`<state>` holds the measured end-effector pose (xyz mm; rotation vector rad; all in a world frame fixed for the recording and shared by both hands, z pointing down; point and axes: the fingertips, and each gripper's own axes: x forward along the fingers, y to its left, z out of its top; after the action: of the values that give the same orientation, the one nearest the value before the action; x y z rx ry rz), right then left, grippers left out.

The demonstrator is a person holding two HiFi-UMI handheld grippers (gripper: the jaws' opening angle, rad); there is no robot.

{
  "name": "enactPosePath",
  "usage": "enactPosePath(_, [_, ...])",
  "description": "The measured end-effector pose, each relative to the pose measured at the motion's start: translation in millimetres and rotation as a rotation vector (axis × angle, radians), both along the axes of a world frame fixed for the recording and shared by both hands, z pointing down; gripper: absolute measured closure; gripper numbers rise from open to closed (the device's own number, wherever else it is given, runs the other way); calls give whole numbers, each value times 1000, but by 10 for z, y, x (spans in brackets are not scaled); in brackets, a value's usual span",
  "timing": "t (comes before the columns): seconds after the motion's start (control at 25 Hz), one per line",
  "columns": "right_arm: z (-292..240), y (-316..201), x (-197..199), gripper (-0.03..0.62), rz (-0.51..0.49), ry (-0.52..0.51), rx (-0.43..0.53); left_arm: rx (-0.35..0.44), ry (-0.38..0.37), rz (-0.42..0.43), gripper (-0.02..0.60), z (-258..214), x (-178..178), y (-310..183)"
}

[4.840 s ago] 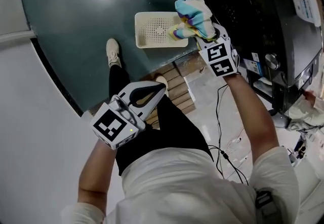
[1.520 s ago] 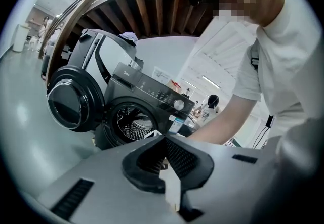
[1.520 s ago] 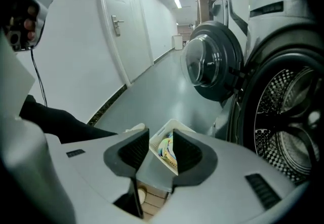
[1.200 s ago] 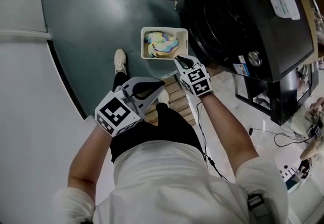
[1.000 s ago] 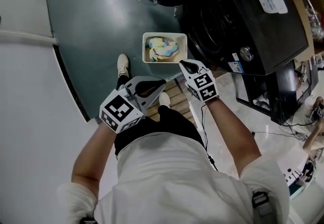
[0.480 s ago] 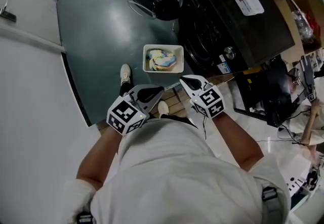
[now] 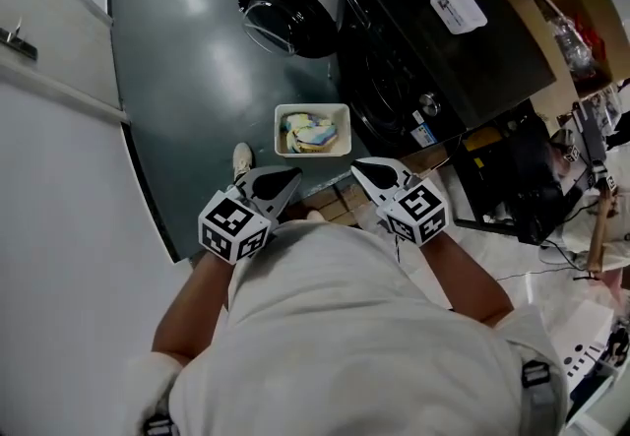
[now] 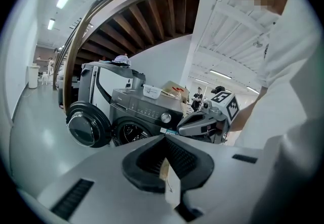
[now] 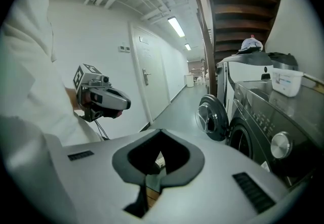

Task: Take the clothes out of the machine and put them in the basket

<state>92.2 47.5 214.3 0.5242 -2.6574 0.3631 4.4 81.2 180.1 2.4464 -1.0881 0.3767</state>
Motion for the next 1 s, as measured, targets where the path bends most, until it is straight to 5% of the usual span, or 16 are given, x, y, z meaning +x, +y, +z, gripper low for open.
enactPosePath(1.0, [-108, 163, 23, 591, 2, -41, 41, 9, -20, 11, 584, -17, 92, 51])
